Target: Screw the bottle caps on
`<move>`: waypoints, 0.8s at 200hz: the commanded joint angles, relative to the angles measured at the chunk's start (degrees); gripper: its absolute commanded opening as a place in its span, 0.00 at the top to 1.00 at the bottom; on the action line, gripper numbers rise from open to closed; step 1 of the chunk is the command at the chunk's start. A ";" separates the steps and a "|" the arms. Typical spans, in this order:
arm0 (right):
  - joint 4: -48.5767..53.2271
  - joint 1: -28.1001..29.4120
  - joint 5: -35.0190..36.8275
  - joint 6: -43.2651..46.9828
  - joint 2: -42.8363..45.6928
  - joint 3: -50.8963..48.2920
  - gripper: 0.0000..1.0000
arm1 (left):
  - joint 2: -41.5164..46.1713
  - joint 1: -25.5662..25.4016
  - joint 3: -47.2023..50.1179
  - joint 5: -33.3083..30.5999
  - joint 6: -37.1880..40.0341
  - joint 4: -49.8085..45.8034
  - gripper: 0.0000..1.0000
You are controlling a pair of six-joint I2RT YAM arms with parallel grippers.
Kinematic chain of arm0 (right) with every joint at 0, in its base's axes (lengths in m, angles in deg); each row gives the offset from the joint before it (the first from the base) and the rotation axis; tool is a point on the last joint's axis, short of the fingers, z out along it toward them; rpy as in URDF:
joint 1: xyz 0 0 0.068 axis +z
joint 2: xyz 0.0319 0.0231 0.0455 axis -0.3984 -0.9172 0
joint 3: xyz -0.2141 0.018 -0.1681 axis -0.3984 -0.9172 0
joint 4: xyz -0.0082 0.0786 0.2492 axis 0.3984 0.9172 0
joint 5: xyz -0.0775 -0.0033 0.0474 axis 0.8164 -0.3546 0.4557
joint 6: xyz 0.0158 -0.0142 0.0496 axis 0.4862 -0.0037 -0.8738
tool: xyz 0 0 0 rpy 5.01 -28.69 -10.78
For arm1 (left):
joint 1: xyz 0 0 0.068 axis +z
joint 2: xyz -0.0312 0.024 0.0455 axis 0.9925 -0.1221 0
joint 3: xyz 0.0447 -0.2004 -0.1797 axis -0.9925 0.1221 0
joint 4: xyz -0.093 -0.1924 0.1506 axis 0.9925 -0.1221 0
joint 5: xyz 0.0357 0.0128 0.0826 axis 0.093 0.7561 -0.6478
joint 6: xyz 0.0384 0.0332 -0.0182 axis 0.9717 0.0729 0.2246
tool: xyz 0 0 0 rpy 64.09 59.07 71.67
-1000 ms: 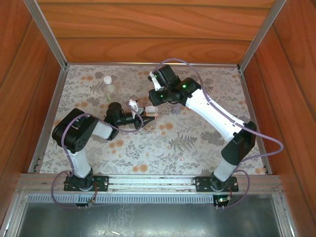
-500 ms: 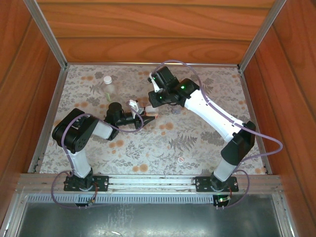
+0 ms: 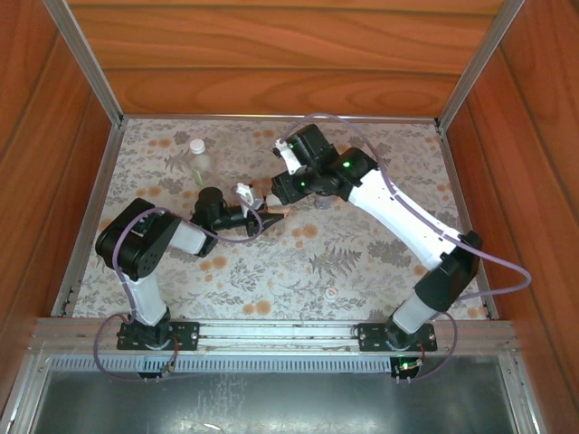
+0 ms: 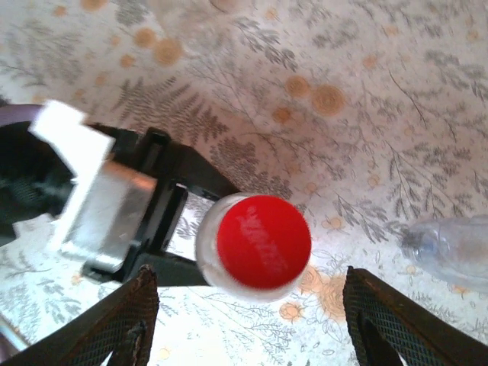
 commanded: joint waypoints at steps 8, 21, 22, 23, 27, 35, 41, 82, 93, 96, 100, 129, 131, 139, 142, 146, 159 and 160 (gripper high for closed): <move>-0.93 -2.43 -11.08 10.64 4.08 0.39 0.31 | -2.85 0.89 0.77 5.82 0.59 -6.42 0.50; -1.38 -3.61 -16.15 15.50 5.08 -0.47 0.32 | -3.01 0.81 0.67 8.21 0.37 -6.42 0.50; -1.42 -3.71 -16.63 15.99 5.24 -0.57 0.32 | -3.02 0.85 0.66 8.41 0.35 -6.42 0.50; -1.53 -3.81 -17.01 16.36 5.36 -0.71 0.32 | -3.02 0.87 0.66 8.55 0.34 -6.42 0.50; -2.12 -4.23 -18.52 17.61 5.78 -1.46 0.32 | -3.02 0.86 0.65 9.16 0.20 -6.47 0.50; -3.70 -5.29 -21.90 20.03 6.67 -3.09 0.34 | -2.94 0.86 0.68 10.13 0.15 -6.51 0.50; -4.29 -6.04 -24.24 21.86 7.14 -3.73 0.35 | -2.79 0.89 0.78 10.74 0.24 -6.51 0.50; -0.31 -10.98 -33.39 33.44 4.23 -1.03 0.41 | -2.28 0.84 1.85 12.12 0.71 -6.78 0.50; 1.76 -11.48 -34.22 37.26 2.78 0.11 0.42 | -2.45 0.94 1.88 12.48 0.76 -6.85 0.50; 2.38 -11.57 -34.30 38.27 2.34 0.45 0.42 | -2.49 0.92 1.88 12.48 0.70 -6.93 0.50; 3.18 -11.56 -34.42 39.39 1.73 1.02 0.42 | -2.50 0.89 1.88 12.68 0.74 -6.99 0.50; 8.85 -12.18 -35.73 45.79 -2.60 5.11 0.43 | -2.59 0.92 1.88 13.01 0.85 -7.12 0.50; 9.12 -12.19 -35.72 46.04 -2.72 5.39 0.43 | -2.59 0.94 1.84 12.96 0.85 -7.14 0.50; 10.12 -12.32 -35.93 46.85 -4.96 6.67 0.43 | -2.63 0.96 1.79 13.17 0.86 -7.25 0.50; 10.54 -12.33 -36.06 47.07 -5.48 7.09 0.43 | -2.62 0.94 1.79 13.23 0.91 -7.28 0.50; 11.06 -12.38 -36.17 47.41 -6.11 7.71 0.43 | -2.75 0.93 1.71 13.27 0.94 -7.30 0.50; 12.93 -12.44 -36.80 48.26 -8.07 9.73 0.44 | -2.91 0.97 1.56 13.40 0.87 -7.38 0.50; 13.08 -12.43 -36.89 48.32 -8.19 9.85 0.44 | -2.93 0.93 1.55 13.38 0.86 -7.38 0.50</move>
